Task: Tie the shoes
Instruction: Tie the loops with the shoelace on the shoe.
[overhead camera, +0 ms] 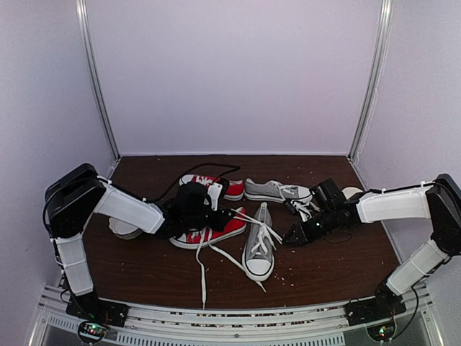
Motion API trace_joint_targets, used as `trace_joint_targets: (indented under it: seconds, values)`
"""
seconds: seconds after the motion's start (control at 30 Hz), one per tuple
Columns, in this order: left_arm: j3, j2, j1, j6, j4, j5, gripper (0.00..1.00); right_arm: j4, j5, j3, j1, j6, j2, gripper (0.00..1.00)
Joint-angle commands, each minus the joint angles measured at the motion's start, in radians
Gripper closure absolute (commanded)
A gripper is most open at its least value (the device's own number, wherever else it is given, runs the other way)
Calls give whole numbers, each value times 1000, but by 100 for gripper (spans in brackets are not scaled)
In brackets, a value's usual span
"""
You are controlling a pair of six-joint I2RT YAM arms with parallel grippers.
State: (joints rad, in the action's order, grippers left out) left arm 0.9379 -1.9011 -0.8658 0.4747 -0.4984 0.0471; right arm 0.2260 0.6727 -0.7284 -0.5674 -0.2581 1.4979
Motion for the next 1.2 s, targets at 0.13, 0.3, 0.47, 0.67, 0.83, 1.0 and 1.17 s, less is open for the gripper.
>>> trace_joint_targets:
  seconds: [0.13, 0.3, 0.47, 0.67, 0.83, 1.0, 1.17]
  values:
    - [-5, 30, 24, 7, 9, -44, 100, -9, -31, 41, 9, 11, 36, 100]
    - [-4, 29, 26, 8, 17, -47, 100, -28, -32, 59, 24, 18, 71, 100]
    - [0, 27, 28, 8, 21, -44, 100, -69, -21, 87, 40, 9, 110, 100]
    - [1, 24, 28, 8, 21, -43, 100, -72, -20, 79, 45, 9, 118, 100]
    - [7, 23, 28, -1, 16, -16, 100, -70, -3, 62, 47, 15, 117, 100]
    - [10, 20, 28, -31, -13, 48, 100, -113, 31, 54, 41, 25, 34, 100]
    - [14, 27, 25, -65, -31, 87, 95, -162, -2, 45, -25, 46, -47, 93]
